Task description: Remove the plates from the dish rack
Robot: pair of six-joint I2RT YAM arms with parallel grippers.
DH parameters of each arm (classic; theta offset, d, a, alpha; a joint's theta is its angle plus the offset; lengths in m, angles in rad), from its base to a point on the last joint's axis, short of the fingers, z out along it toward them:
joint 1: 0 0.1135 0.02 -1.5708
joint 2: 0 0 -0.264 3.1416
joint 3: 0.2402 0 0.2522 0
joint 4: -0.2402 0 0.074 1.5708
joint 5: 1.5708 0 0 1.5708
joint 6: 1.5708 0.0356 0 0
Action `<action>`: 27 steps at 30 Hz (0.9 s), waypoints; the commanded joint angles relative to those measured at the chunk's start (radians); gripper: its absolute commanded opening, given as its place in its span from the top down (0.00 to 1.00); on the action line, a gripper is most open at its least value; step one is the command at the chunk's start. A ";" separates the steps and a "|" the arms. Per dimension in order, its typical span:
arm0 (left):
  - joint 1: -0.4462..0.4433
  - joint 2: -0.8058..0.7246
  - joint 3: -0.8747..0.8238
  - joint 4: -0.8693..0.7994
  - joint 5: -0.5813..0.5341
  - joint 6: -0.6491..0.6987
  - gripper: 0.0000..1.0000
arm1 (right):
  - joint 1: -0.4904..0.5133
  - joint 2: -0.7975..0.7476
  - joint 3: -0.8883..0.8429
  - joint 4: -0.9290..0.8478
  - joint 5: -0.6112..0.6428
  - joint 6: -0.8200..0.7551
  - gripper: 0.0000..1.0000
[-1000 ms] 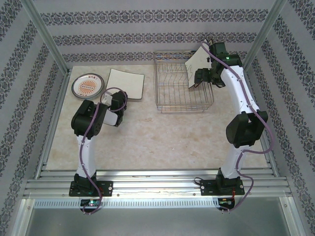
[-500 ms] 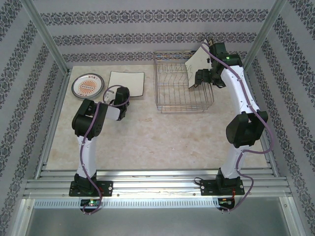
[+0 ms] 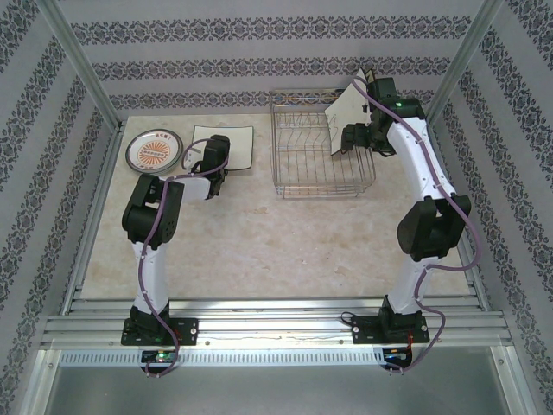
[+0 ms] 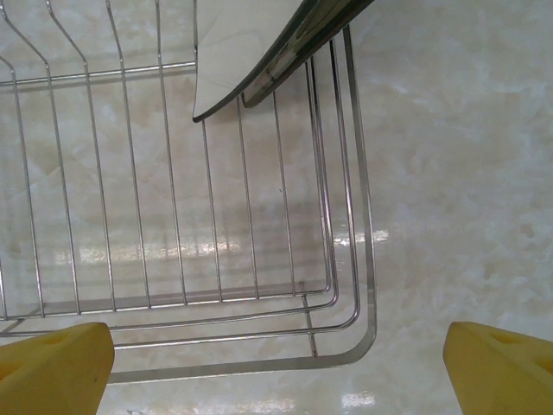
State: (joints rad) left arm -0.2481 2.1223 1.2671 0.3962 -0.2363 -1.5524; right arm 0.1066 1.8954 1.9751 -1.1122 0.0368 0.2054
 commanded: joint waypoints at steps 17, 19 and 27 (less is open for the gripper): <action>-0.052 -0.136 0.055 -0.584 -0.017 0.018 0.00 | -0.008 -0.116 -0.069 0.056 -0.057 0.011 0.02; -0.063 -0.160 0.069 -0.607 -0.054 0.084 0.00 | -0.008 -0.106 -0.044 0.053 -0.048 0.004 0.02; -0.028 -0.177 0.373 -0.836 0.233 0.946 0.00 | -0.014 0.087 0.336 -0.016 0.021 -0.042 0.02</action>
State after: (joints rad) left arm -0.2993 1.9785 1.4971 -0.2401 -0.1524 -1.0271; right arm 0.1066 1.9186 2.2093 -1.1034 0.0139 0.1967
